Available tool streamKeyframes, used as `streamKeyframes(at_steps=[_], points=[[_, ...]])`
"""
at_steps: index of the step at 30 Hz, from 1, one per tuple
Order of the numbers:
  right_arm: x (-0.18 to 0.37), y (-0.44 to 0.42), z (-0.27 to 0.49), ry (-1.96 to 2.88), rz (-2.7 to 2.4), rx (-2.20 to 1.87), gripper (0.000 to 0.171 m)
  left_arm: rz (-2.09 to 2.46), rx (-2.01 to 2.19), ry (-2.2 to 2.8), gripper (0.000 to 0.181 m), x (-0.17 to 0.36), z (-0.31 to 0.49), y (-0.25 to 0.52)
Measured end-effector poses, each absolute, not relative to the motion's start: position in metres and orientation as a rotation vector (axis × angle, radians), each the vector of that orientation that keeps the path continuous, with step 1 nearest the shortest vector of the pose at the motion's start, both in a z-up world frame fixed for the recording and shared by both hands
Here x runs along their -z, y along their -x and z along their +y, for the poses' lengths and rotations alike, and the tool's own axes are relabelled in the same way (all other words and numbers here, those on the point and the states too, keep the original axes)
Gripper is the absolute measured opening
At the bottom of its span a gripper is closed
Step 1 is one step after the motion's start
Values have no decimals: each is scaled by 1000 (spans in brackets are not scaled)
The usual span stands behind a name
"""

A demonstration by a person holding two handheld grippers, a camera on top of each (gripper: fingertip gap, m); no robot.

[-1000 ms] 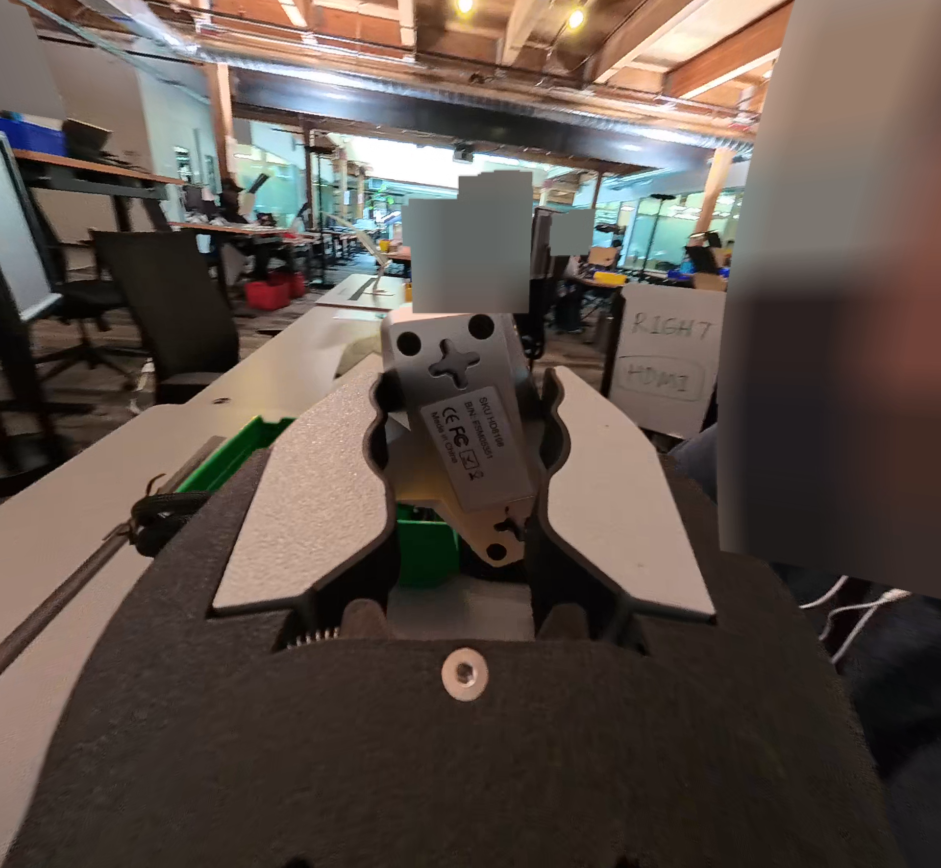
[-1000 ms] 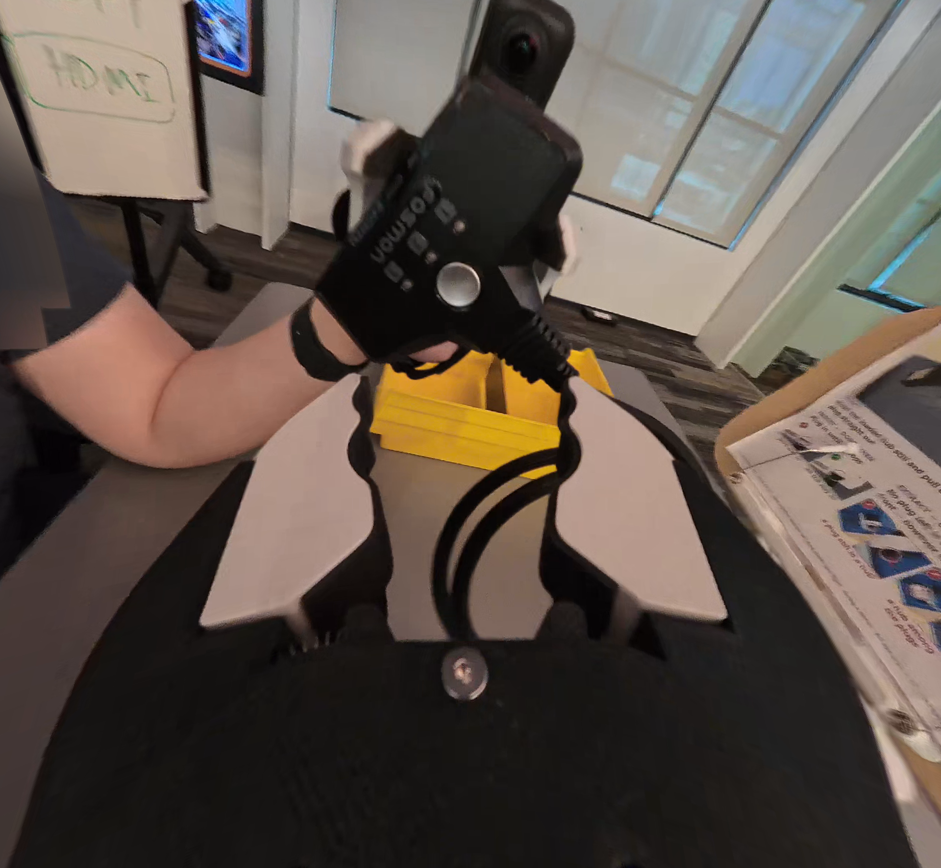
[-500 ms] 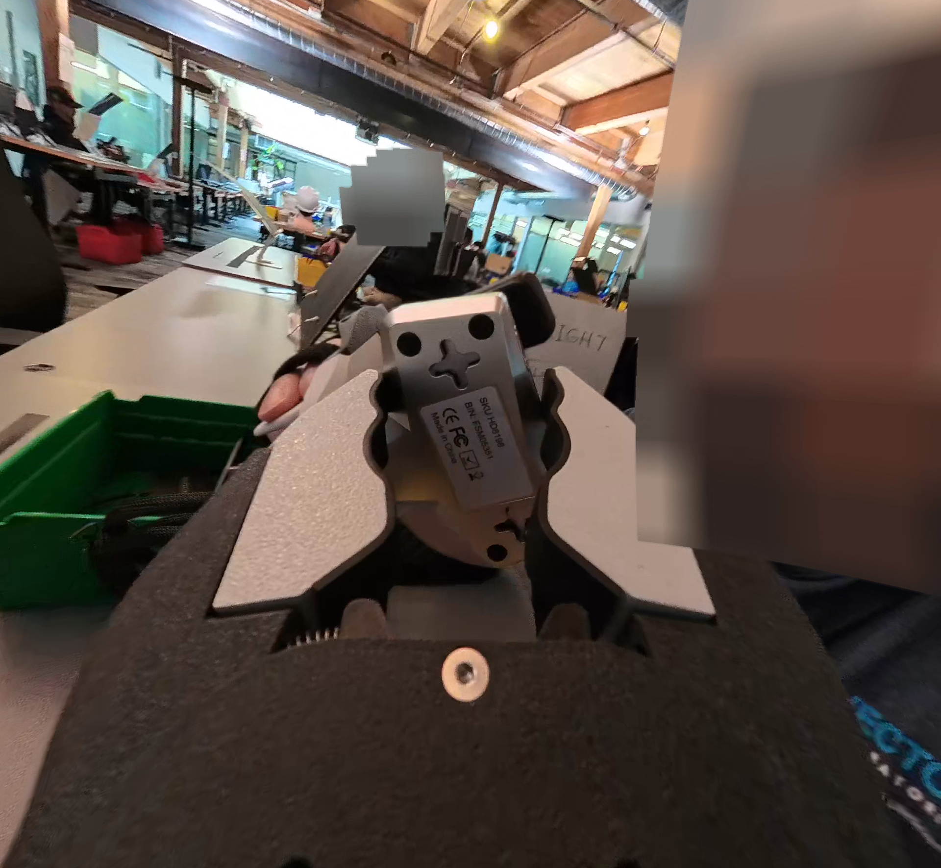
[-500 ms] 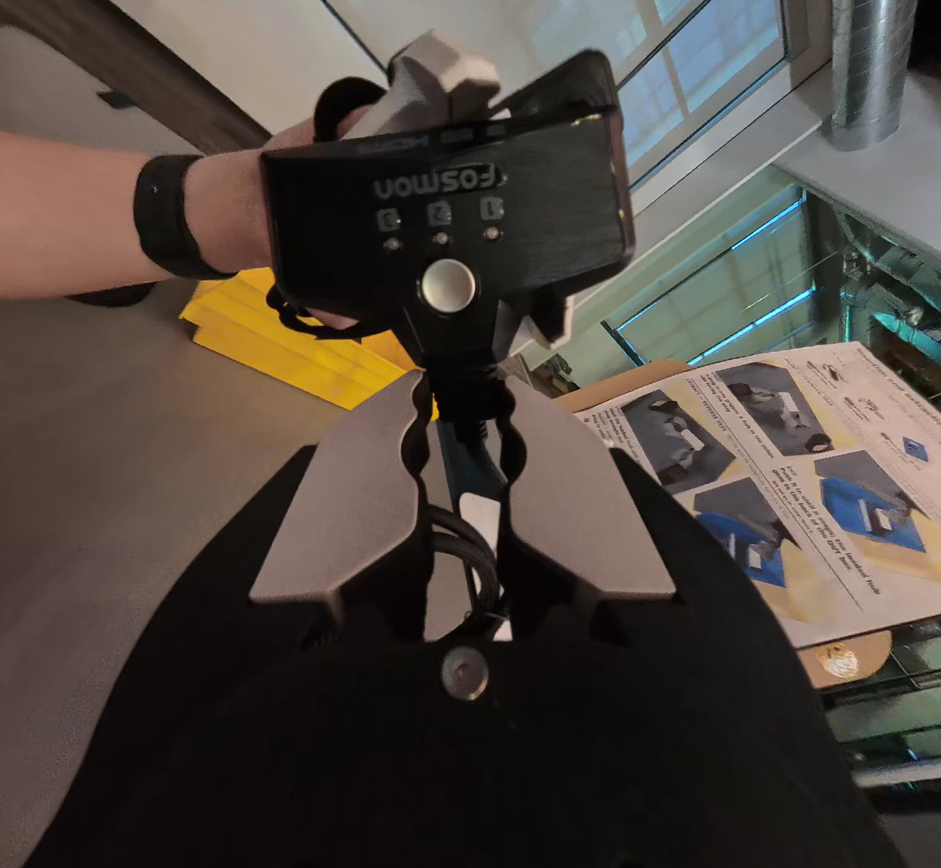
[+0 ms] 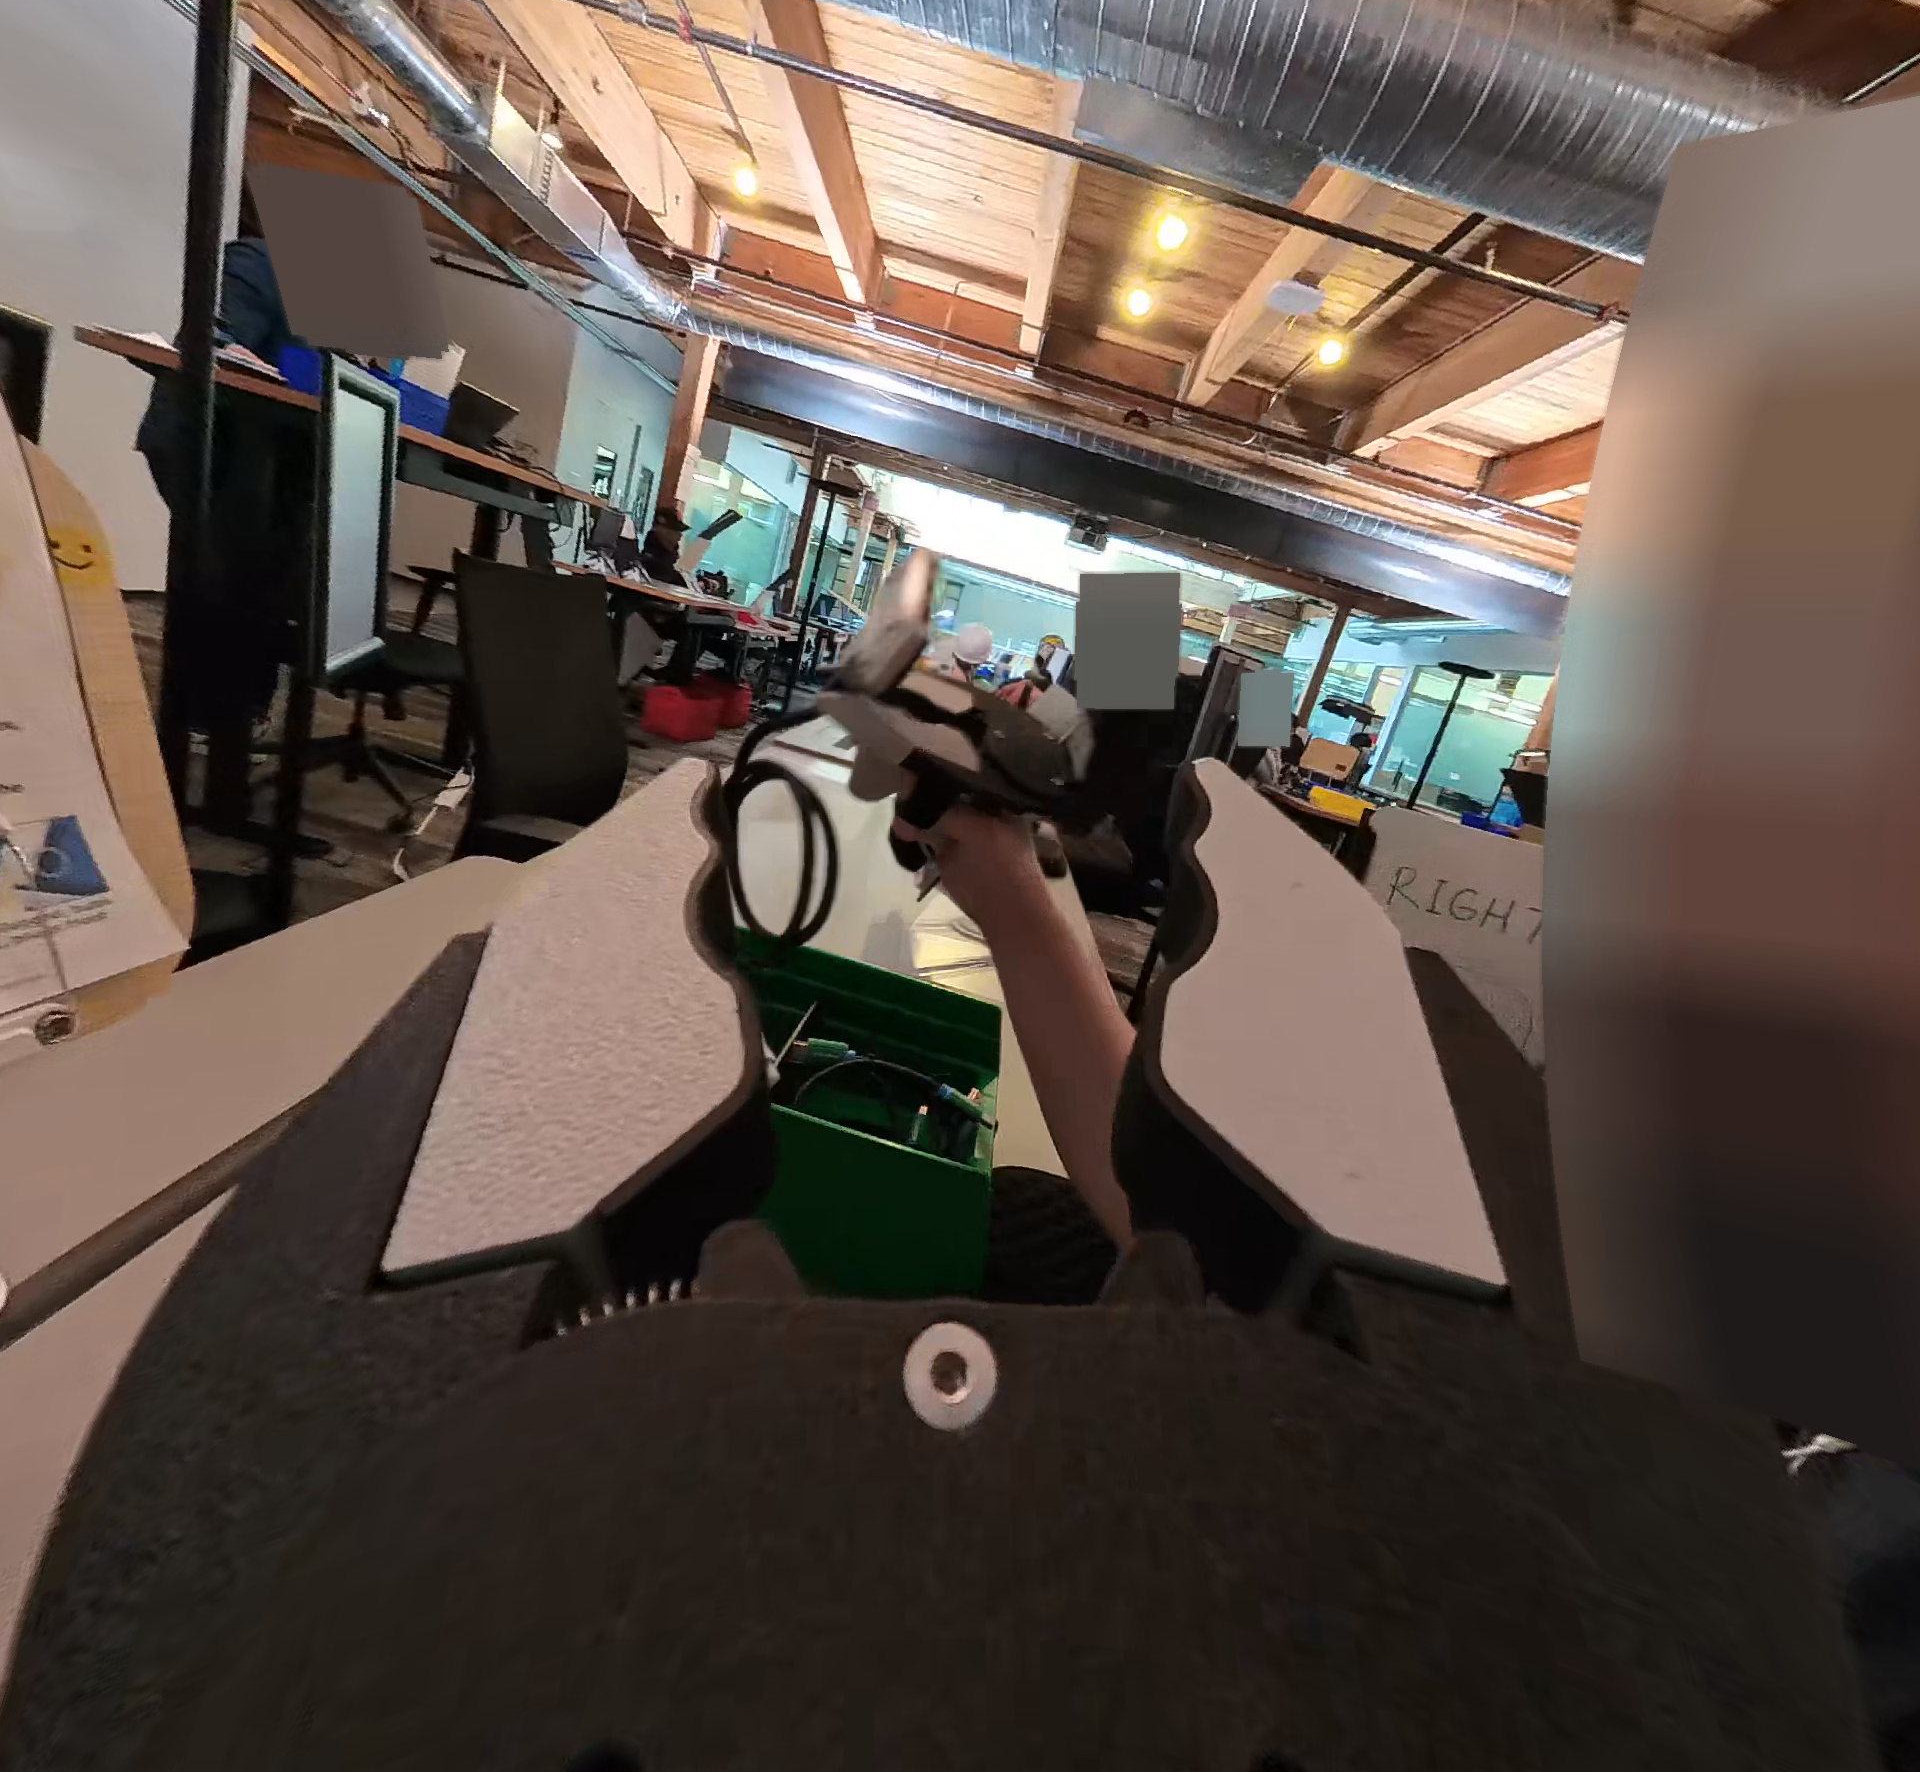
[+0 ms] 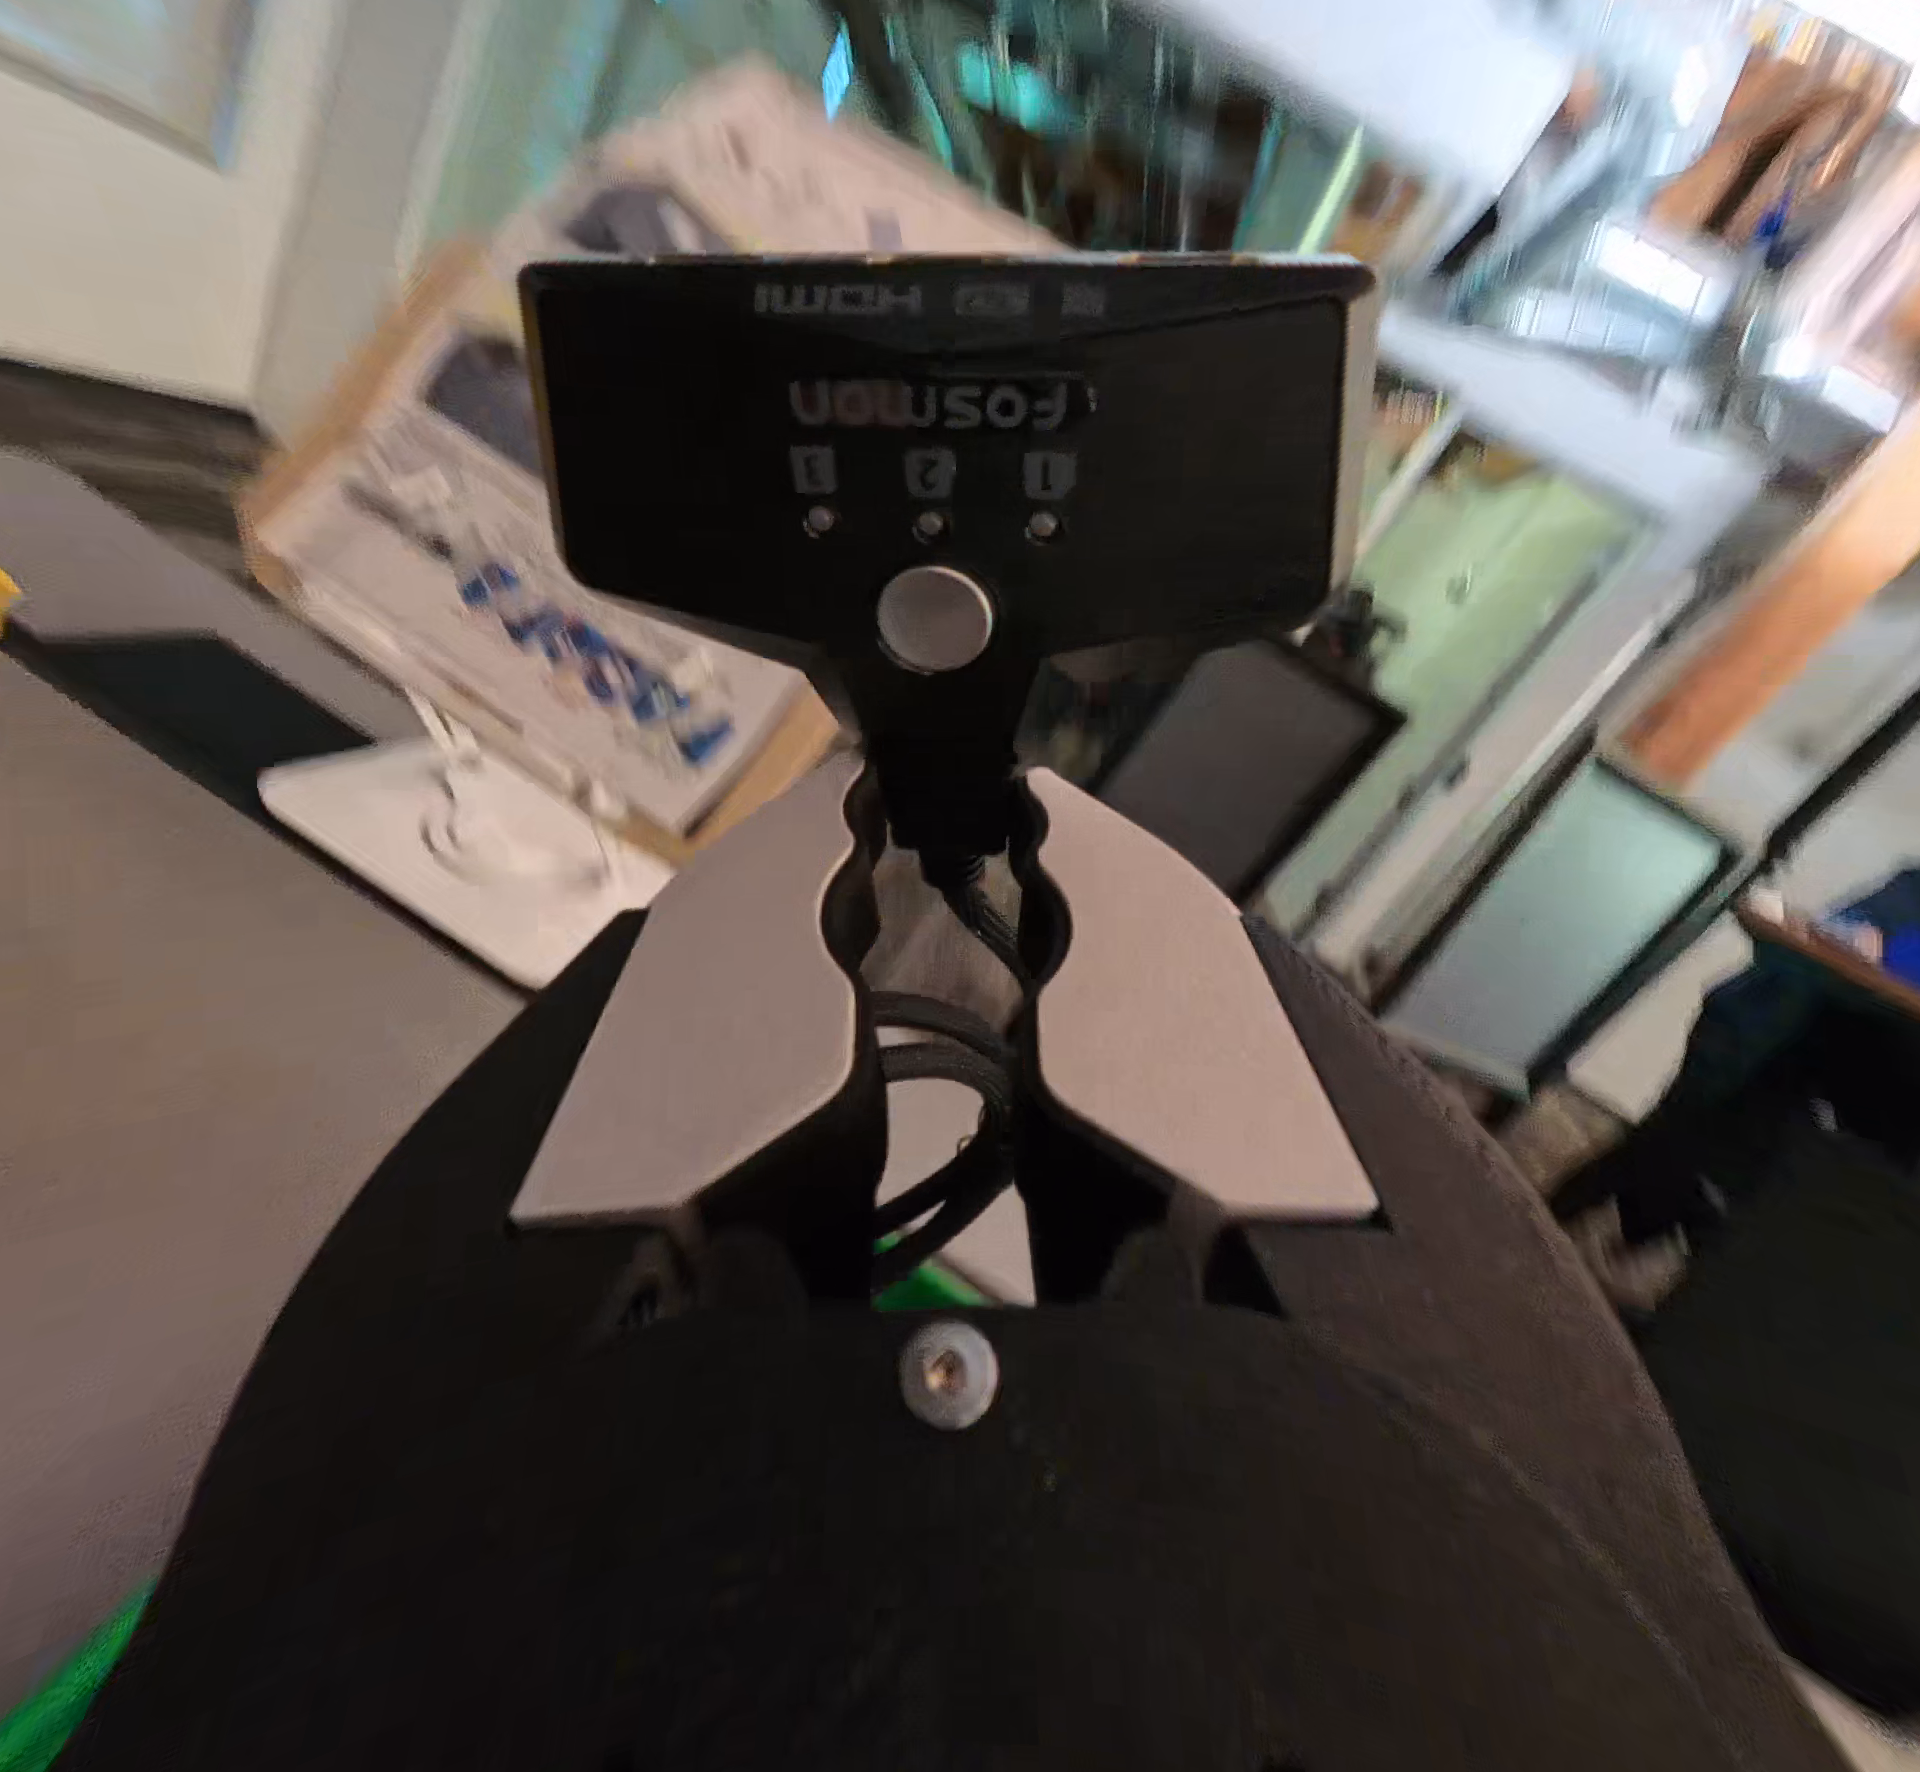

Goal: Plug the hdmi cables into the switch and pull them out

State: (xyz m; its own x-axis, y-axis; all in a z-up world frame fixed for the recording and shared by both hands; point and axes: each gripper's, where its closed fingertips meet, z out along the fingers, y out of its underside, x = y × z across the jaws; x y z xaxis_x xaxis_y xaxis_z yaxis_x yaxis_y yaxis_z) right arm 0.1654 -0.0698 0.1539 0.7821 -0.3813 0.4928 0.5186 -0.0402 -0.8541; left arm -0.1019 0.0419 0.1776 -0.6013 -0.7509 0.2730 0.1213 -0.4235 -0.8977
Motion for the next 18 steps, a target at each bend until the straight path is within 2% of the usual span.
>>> streamKeyframes(at_steps=[8, 15, 18], points=[[-21, -249, -56, 2037, -58, 821, 23, 1293, 2014, 954, 75, -168, 34, 92], [81, -243, -53, 2463, -228, 631, 24, 1301, 1979, 968, 74, -166, 37, 93], [105, -242, -56, 2569, -244, 597, 24, 1293, 1951, 969, 74, -167, 41, 95]])
